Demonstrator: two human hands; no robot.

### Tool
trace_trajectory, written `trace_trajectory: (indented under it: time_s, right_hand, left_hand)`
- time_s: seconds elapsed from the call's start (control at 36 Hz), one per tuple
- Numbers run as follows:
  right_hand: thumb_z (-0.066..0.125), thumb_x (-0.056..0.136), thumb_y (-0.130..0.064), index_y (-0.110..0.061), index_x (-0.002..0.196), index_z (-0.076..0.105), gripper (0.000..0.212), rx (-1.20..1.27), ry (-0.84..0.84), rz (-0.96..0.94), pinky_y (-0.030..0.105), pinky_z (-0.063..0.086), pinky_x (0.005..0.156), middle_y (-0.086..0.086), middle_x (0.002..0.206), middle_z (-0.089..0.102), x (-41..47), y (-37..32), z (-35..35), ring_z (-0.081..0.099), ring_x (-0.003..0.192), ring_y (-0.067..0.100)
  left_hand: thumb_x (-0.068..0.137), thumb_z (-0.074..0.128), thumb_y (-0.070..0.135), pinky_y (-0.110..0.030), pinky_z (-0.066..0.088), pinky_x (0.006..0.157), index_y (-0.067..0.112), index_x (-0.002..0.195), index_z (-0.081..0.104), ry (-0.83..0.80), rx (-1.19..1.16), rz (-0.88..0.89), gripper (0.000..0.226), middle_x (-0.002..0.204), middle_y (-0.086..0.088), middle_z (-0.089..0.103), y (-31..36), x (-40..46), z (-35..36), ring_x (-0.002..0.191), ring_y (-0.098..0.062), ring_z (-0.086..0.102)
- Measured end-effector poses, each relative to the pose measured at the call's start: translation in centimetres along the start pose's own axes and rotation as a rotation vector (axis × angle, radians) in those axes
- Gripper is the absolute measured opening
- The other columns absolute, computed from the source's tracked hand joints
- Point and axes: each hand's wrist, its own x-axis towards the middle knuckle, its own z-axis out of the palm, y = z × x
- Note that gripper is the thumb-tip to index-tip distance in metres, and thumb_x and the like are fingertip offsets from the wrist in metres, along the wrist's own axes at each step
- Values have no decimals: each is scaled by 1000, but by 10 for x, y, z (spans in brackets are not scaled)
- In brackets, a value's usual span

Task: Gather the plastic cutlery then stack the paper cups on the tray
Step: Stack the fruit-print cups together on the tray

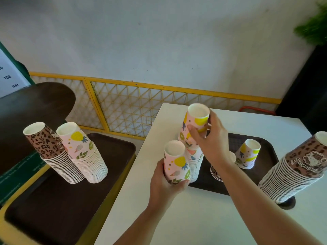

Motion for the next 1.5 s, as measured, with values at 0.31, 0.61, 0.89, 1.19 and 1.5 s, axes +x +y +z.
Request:
trace_trajectory:
  time_s: [0.31, 0.61, 0.89, 1.19, 1.5]
  right_hand:
    - [63, 64, -61, -25, 138, 33, 88, 102, -187, -122, -1, 30, 93, -11, 138, 38, -21, -18, -21, 37, 124, -7]
    - [69, 63, -46, -27, 108, 49, 52, 231, -90, -114, 10, 47, 66, -16, 93, 61, -3, -33, -29, 61, 85, -1]
    - [77, 70, -25, -18, 118, 49, 56, 154, -119, 51, 0, 43, 67, -15, 97, 56, 10, 5, -8, 55, 85, -14]
    - [76, 72, -32, -14, 130, 41, 70, 47, -229, 131, 0, 39, 69, -4, 118, 54, -19, 50, 12, 50, 99, 1]
    - [75, 74, -30, -21, 139, 28, 80, 76, -155, 68, 25, 46, 94, -4, 133, 44, -22, 42, 11, 44, 121, 10]
  left_hand:
    - [56, 90, 23, -11, 51, 72, 38, 110, 48, 123, -95, 166, 69, 105, 15, 65, 60, 16, -6, 97, 0, 62]
    - [76, 71, 39, -24, 44, 101, 20, 141, 23, -2, -155, 360, 83, 143, -2, 40, 90, 46, 0, 130, -11, 43]
    - [75, 19, 67, -39, 18, 118, 25, 147, 23, -11, -295, -134, 83, 153, 8, 27, 54, 50, 31, 142, -11, 23]
    - [81, 19, 62, -19, 35, 89, 48, 109, 45, -63, -316, -148, 40, 107, 25, 55, 43, 42, 49, 98, 8, 53]
    - [90, 25, 50, 1, 39, 77, 36, 119, 47, 59, -323, -140, 38, 112, 24, 54, 41, 29, 41, 98, 22, 50]
